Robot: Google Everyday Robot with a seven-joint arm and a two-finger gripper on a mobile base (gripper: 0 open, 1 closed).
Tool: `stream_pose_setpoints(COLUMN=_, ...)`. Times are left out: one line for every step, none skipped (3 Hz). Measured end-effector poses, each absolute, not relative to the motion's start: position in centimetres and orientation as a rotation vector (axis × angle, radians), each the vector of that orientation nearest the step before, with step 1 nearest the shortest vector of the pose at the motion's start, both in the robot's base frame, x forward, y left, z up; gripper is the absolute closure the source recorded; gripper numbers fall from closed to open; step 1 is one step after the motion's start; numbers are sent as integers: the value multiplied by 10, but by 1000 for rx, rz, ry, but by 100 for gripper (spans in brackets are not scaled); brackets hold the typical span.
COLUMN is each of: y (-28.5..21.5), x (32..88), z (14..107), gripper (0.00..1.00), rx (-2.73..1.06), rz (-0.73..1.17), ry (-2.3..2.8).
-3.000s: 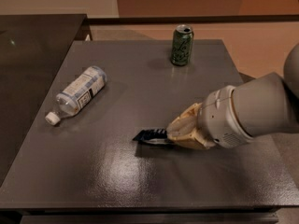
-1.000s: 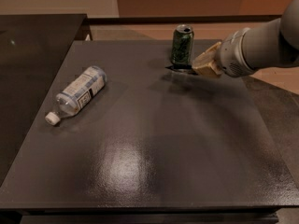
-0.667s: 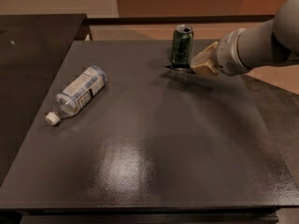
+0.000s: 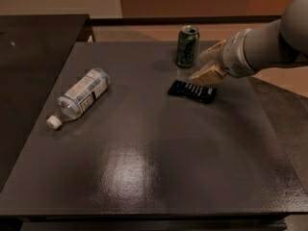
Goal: Move rxbar blueberry near green can
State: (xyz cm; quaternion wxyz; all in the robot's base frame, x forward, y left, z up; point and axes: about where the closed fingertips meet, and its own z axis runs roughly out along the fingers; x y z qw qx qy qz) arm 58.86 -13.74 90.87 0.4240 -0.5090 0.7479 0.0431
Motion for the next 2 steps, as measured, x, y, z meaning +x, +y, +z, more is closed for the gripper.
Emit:
stream_pose_setpoints(y=-136, x=588, z=909, gripper=0, rx=-1276, rz=108, ry=1869)
stream_pose_setpoints(y=-136, x=588, z=909, gripper=0, rx=-1277, rz=108, ry=1869)
